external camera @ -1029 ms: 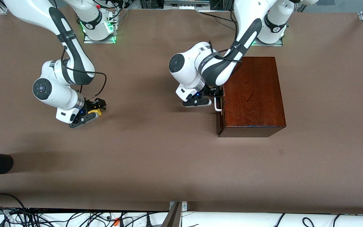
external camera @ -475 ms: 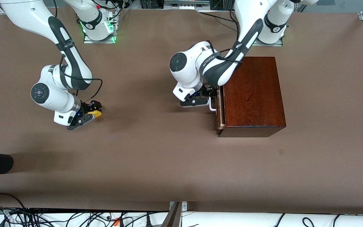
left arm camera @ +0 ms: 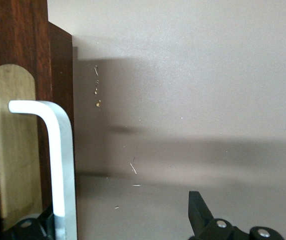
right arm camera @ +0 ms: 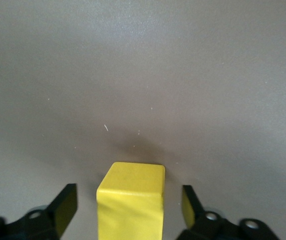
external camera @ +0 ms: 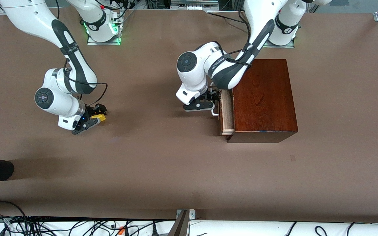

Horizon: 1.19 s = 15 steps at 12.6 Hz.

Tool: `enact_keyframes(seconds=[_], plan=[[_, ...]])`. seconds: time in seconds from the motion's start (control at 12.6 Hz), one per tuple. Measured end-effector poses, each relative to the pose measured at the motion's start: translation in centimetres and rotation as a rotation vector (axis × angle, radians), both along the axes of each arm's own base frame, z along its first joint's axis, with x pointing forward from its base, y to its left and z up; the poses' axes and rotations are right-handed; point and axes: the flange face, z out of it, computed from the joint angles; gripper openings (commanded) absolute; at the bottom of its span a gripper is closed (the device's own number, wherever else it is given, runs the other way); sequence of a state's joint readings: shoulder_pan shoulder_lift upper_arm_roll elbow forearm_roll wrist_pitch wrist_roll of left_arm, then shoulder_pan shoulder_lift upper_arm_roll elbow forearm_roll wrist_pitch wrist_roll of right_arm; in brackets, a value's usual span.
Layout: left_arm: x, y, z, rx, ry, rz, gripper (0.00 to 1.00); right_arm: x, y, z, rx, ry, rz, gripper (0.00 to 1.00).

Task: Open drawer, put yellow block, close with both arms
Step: 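Pull the drawer open with the left gripper while the right gripper grasps the cube, then lift the yellow cube with the right gripper while the left gripper pulls the drawer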

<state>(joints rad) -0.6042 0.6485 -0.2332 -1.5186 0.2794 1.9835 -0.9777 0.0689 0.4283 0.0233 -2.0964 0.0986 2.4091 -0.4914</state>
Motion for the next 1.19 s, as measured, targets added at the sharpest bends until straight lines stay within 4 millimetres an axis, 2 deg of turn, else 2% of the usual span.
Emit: enact_keyframes(seconds=[0.24,0.4,0.55,0.63,0.79,0.95,1.19], plan=[[-0.1,-0.2,0.0,-0.010,-0.008,0.001,1.00,-0.1,-1.0,-0.4,-0.001,0.006,0.026,0.60],[-0.2,-0.7,0.2,-0.024,-0.019,0.001,1.00,-0.2,-1.8,-0.8,-0.001,0.010,0.028,0.44],[-0.3,-1.0,0.3,-0.034,-0.027,0.001,1.00,-0.1,-2.0,-0.8,-0.001,0.008,0.027,0.23],[-0.3,-1.0,0.3,-0.034,-0.028,0.002,1.00,-0.1,-2.0,-0.8,-0.001,0.007,0.027,0.17],[-0.3,-1.0,0.4,-0.034,-0.028,0.003,1.00,0.4,-2.0,-0.3,-0.001,-0.010,0.028,0.16],[-0.2,-1.1,0.5,-0.037,-0.030,0.008,1.00,2.1,-1.9,2.5,0.004,-0.042,0.030,0.16],[0.2,-1.1,1.1,-0.058,-0.023,0.030,1.00,5.6,-1.3,10.2,0.019,-0.046,0.046,0.17]])
